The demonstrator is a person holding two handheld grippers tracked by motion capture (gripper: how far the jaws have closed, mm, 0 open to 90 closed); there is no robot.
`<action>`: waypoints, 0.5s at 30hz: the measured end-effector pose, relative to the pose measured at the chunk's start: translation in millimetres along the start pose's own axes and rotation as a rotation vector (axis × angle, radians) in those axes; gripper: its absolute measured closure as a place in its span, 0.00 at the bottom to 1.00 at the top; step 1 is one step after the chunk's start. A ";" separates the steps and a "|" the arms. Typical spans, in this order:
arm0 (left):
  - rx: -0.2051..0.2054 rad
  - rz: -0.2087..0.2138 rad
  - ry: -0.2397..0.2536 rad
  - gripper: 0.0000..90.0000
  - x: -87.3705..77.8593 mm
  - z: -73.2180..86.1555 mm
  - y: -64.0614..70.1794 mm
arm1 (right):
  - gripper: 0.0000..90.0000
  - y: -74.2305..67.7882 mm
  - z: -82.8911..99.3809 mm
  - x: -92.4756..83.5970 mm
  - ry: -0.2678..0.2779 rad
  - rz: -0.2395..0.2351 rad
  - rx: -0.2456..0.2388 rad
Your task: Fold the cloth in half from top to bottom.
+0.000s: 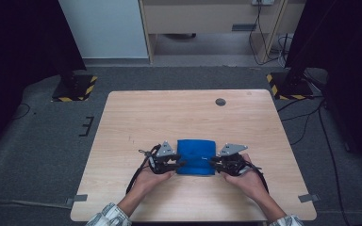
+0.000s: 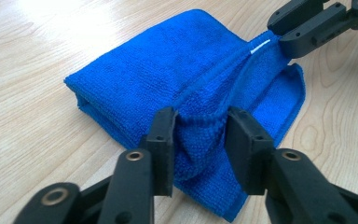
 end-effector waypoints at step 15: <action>-0.004 -0.025 0.010 0.58 -1.1 2.9 1.5 | 0.77 -3.2 3.0 -1.6 -0.005 -0.001 -0.002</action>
Point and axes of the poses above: each handheld gripper's, and its own axes: x roughly forward along the jaws, z roughly out of its underside, y roughly to its right, the point moved 7 cm from there along x, roughly forward along the jaws, and after that the axes turned 6 degrees about -y, right-handed, at the moved point
